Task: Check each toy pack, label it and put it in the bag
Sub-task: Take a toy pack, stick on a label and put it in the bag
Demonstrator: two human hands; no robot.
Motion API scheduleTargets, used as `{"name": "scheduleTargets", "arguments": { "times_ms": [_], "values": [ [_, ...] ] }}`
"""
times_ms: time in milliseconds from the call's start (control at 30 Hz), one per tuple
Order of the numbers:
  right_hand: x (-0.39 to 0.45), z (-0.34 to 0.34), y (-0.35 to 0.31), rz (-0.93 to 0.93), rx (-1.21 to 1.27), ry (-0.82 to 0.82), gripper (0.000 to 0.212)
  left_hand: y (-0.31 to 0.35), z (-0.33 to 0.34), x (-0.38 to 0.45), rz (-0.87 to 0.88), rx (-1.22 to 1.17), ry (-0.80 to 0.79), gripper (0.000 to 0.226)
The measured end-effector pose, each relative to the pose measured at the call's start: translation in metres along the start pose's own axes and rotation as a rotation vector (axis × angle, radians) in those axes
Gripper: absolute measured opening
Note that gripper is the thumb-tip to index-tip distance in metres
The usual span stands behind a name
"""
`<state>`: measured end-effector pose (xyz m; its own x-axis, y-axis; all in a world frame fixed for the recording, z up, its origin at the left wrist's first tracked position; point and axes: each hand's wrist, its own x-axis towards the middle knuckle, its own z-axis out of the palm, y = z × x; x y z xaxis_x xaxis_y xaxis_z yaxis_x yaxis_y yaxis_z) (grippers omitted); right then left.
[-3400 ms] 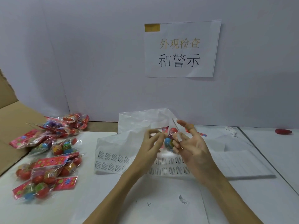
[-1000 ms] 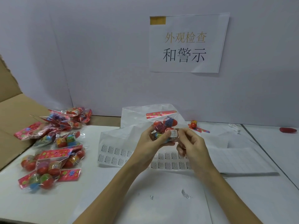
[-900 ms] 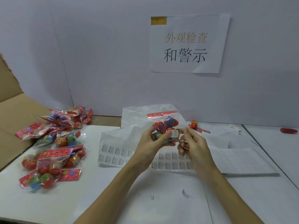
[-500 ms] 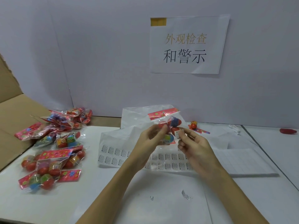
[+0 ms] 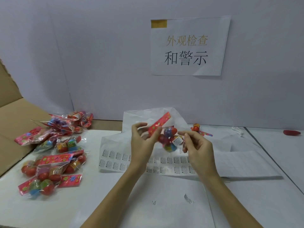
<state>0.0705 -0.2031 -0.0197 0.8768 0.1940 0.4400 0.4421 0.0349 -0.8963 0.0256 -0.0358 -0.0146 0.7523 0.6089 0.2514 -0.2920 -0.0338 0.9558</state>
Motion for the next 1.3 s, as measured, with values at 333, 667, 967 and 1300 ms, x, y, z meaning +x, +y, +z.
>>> {"name": "scheduleTargets", "arguments": {
  "times_ms": [333,667,967,1300],
  "values": [
    [-0.014,0.012,0.002,-0.34,-0.263,-0.315,0.02,0.0,0.004,-0.005,-0.225,-0.216,-0.273,0.031],
    [-0.012,0.012,0.004,-0.26,-0.514,-0.149,0.058,0.009,0.001,-0.005,-0.17,-0.213,-0.36,0.054],
    [0.001,0.001,-0.001,0.244,0.229,-0.23,0.027,0.0,0.001,-0.007,0.126,0.128,-0.319,0.038],
    [0.023,-0.053,-0.018,0.65,0.812,0.028,0.026,-0.002,0.003,-0.005,0.08,0.127,-0.254,0.042]
  ]
}}
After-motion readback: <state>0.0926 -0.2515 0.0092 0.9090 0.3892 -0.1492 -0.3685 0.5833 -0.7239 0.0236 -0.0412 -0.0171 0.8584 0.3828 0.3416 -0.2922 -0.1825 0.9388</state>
